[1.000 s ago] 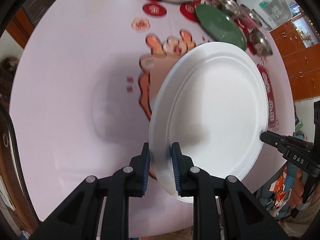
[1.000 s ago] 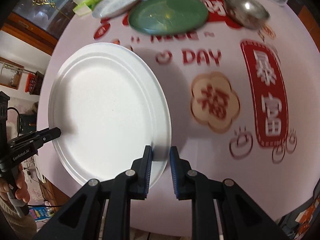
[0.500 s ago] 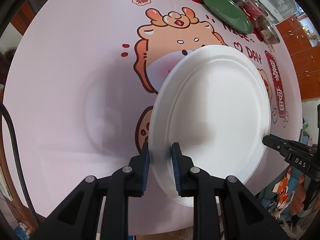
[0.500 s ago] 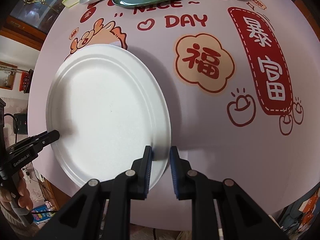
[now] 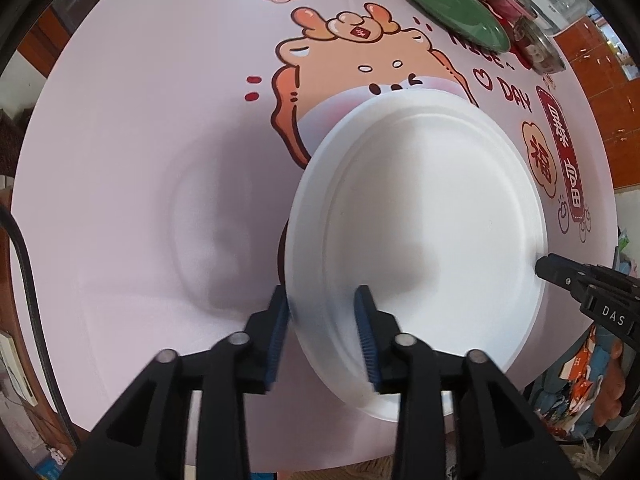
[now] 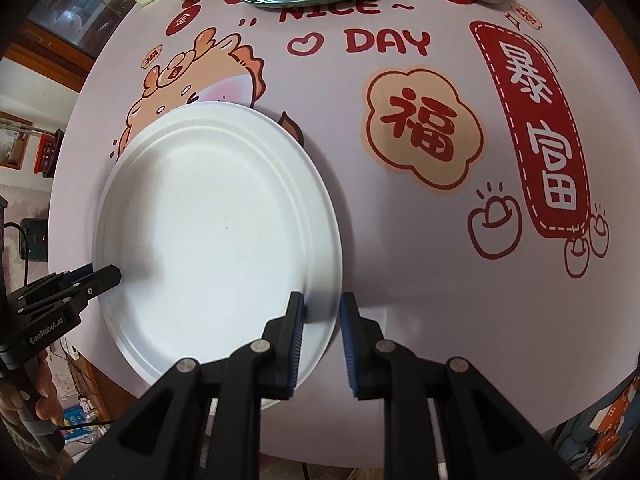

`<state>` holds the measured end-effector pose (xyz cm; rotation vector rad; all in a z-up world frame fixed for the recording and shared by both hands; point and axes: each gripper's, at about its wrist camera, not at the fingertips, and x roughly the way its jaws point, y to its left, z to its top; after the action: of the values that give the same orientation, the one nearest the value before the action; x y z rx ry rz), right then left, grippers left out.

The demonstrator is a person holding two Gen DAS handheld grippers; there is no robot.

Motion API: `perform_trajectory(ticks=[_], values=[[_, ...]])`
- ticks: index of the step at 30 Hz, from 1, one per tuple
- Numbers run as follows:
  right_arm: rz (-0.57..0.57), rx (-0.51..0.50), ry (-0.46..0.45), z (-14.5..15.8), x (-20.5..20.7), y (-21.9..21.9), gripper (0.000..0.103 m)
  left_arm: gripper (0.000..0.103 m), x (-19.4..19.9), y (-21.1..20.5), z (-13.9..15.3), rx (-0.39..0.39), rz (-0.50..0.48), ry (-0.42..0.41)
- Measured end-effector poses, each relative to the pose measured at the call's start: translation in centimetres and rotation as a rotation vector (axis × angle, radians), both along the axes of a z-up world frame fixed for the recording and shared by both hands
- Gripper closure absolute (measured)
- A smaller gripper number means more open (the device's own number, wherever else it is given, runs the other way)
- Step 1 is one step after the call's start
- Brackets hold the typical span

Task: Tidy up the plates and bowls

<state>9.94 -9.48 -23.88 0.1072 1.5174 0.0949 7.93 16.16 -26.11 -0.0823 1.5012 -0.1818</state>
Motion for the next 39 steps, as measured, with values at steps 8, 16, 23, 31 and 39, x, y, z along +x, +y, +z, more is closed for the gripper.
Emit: perform_trajectory(ticks=[8,16,23,31,39], values=[[0.013,-0.027,-0.035,0.7,-1.1,1.0,0.062,0.036,0.0,0.0,1.6,0.037,0.002,-0.058],[-0.013,-0.029,-0.060,2.0,-1.9,0.5,0.061,0.030,-0.3,0.4,3.8,0.039,0.027,-0.112],[-0.029,-0.050,-0.151,4.9,-2.9,-0.6,0.061,0.030,-0.9,-0.7,8.0,0.070,0.007,-0.275],[-0.002,-0.078,-0.283,8.4,-2.8,-0.3,0.061,0.030,-0.8,-1.9,12.6,0.031,-0.030,-0.411],[-0.018,-0.065,-0.368,11.3,-2.6,0.4,0.061,0.030,-0.2,-4.1,14.7,0.034,-0.120,-0.485]])
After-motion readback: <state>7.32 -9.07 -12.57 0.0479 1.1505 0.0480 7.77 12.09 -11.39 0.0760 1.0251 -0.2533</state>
